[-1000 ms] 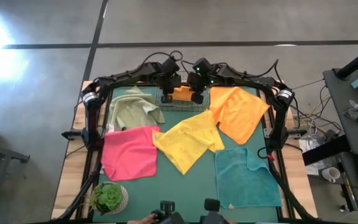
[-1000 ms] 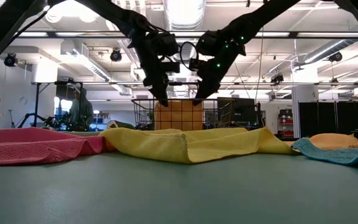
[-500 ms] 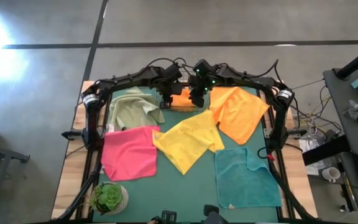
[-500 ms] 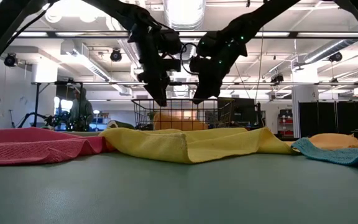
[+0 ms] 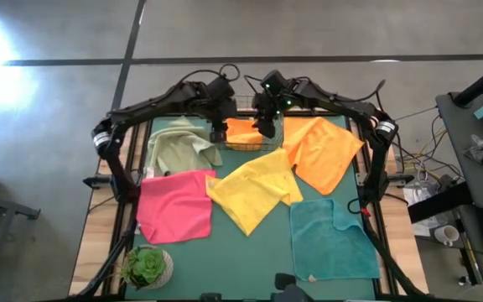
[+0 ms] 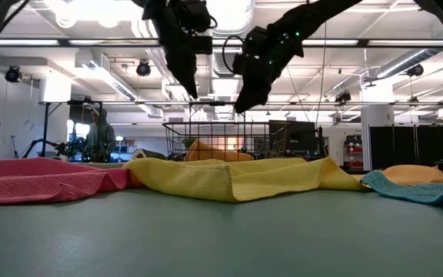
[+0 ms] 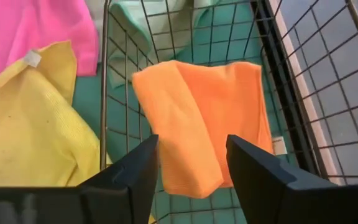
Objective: Fold microfiber towels
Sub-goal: Fold the yellow microfiber towel
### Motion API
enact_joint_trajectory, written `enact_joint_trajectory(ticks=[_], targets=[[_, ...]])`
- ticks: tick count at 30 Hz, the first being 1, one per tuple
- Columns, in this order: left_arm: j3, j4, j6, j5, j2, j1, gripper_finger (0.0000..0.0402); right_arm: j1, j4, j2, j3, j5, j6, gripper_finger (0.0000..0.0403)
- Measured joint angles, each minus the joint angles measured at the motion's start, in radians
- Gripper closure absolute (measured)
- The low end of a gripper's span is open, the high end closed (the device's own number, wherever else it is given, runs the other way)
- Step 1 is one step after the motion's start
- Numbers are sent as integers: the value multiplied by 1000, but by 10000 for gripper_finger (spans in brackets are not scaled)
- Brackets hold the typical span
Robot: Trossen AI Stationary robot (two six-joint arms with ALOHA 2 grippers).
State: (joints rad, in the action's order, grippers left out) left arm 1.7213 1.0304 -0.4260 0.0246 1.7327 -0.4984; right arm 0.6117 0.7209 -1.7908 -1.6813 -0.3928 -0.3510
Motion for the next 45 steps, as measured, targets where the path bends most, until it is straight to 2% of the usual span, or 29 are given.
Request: enact_joint_trajectory(ticks=[5, 10, 14, 18, 25, 30, 37, 45], targets=[[-66, 9, 59, 3, -75, 20, 235, 2, 182, 5, -93, 0, -47, 234], [-186, -10, 131, 3, -159, 48, 235, 1, 385, 15, -162, -1, -93, 242], [-307, -83, 167, 2, -221, 93, 235, -13, 503, 48, -154, -15, -80, 248], [-413, -140, 166, 2, -267, 155, 235, -56, 545, 97, -114, -45, 2, 252], [-542, -153, 150, -33, -300, 259, 235, -207, 526, 177, -46, -42, 184, 252], [-633, -165, 42, -53, -306, 323, 235, -341, 453, 230, 42, 15, 295, 252], [-716, -224, -109, -57, -304, 370, 235, -522, 249, 305, 243, 84, 465, 252], [-719, -245, -183, -57, -201, 369, 235, -681, -20, 334, 405, 168, 651, 252]])
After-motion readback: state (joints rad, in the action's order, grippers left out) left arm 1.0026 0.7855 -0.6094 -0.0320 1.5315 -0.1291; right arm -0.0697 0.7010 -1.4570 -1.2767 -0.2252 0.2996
